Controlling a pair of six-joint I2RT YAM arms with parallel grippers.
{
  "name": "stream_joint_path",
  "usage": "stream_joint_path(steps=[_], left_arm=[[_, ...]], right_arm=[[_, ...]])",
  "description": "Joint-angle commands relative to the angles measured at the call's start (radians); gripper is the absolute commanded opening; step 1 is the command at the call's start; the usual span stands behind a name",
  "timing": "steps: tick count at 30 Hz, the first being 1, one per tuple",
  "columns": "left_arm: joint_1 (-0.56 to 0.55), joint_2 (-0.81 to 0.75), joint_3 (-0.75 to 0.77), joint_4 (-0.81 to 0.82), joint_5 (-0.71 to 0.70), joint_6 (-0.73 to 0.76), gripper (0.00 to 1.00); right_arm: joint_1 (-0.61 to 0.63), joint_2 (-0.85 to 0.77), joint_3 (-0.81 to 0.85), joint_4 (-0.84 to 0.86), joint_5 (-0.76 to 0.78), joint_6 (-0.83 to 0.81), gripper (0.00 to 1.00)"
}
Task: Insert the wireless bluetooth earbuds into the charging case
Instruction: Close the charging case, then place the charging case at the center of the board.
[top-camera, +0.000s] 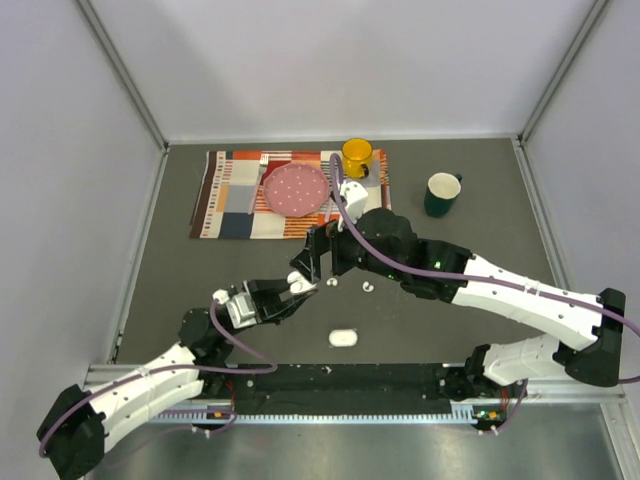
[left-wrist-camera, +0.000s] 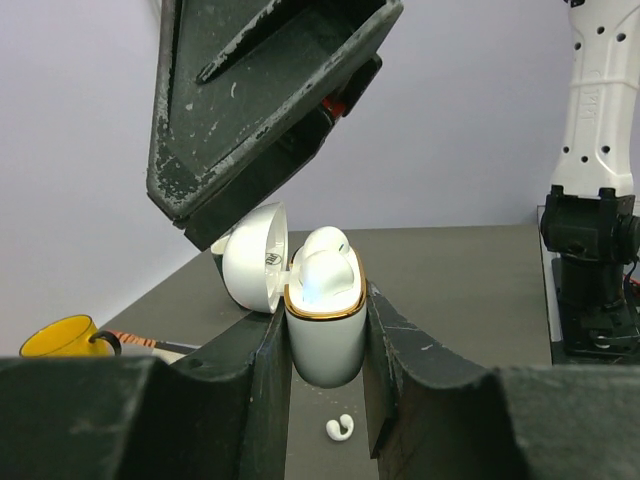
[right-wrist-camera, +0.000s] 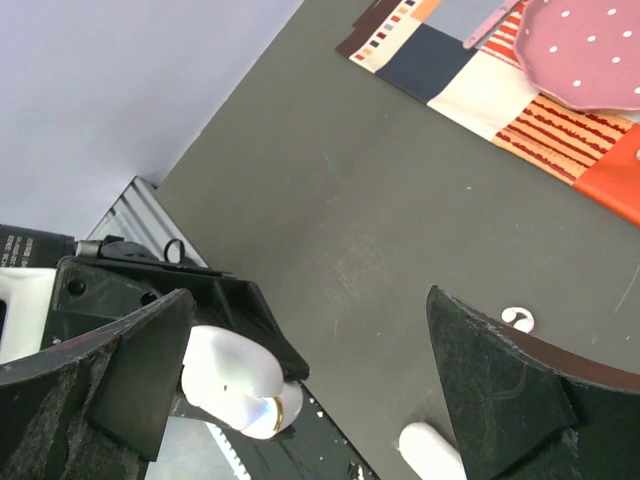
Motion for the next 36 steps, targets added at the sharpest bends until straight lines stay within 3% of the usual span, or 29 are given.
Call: stream_joint_path(steps=[1,13,24,30,34,36], left_arm=[[-0.003,0.022,0.018,0.052,0.028,0.008,0.00],[-0.003,0.007,0.005,0.084,0.005,-0.003,0.00],[-0.003,-0.021,0.017,-0.035,-0.271,-0.084,0.00],[-0.002,0.039,0.055,-0.055,-0.329,-0.142,0.00],[0.003,0.105,0.150,-0.294,-0.411,-0.156,0.00],[0.014,0.143,0.225,-0.409,-0.479,-0.206,0.00]], right_arm=[[-0.001,0.002,0.034,0.028,-0.046,-0.001,0.99],[-0.001,0.067,0.008,0.005,0.037,0.046,0.99],[0.001,-0.025,-0.155,0.020,0.023,0.063,0.99],[-0.001,-0.087,-0.199,0.026,0.184,0.086,0.99],[-0.002,-0.143,-0.235,-0.011,0.436,0.146,0.99],[-0.014,-0.171,-0.233,-0.064,0.491,0.183,0.99]])
